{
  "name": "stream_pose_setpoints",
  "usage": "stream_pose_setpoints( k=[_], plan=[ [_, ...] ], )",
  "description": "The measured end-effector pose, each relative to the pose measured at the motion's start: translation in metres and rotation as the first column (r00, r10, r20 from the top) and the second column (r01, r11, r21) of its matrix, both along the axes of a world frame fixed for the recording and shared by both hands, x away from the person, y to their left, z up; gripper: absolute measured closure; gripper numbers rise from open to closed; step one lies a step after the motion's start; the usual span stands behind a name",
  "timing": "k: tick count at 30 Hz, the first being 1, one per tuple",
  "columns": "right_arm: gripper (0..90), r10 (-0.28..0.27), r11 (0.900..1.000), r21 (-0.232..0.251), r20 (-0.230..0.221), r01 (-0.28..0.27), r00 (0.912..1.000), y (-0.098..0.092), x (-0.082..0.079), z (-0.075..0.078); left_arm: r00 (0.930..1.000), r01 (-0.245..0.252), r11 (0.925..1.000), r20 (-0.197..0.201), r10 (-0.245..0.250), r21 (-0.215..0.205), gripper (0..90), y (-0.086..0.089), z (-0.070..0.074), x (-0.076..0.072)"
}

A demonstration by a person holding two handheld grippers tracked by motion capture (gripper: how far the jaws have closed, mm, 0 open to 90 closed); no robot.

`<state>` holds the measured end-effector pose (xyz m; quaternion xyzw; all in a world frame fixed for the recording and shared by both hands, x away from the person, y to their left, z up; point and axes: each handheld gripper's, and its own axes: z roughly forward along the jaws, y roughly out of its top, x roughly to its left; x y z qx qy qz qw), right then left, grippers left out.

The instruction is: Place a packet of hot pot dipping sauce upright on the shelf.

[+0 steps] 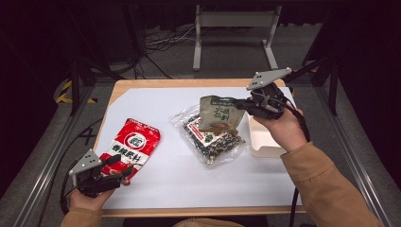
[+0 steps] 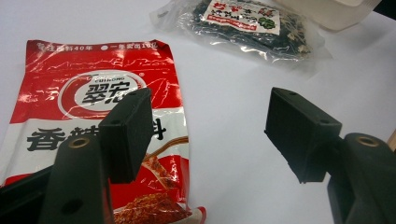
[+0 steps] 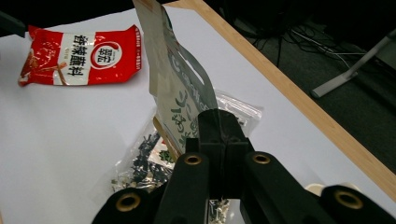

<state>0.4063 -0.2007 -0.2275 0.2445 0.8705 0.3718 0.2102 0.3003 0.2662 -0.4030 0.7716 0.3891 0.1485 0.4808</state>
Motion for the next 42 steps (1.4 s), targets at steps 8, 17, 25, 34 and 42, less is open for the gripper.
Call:
stream_pose_setpoints(
  k=[8,17,25,34,42],
  plan=[
    [90.0,-0.033,0.999,0.002,0.027,0.033,0.9991,-0.021,0.008,0.006,1.0000,-0.005,1.0000,-0.001,0.005,-0.002,32.5,0.001,0.000,0.000],
    [90.0,-0.064,0.998,-0.003,0.051,0.064,0.9967,-0.039,0.015,0.011,0.9999,-0.012,0.9999,-0.002,0.012,-0.005,32.5,0.001,-0.001,0.001],
    [90.0,-0.095,0.995,-0.003,0.082,0.095,0.9922,-0.059,0.025,0.014,0.9999,-0.012,0.9999,-0.004,0.012,-0.005,32.5,0.001,-0.001,0.001],
    [90.0,-0.128,0.991,-0.010,0.130,0.130,0.9833,-0.077,0.037,0.015,0.9998,-0.020,0.9998,-0.002,0.020,-0.004,32.5,0.003,-0.001,-0.001],
    [90.0,-0.149,0.988,-0.014,0.141,0.152,0.9787,-0.088,0.048,0.016,0.9995,-0.030,0.9995,-0.007,0.030,0.000,32.5,0.005,-0.002,-0.005]
  ],
)
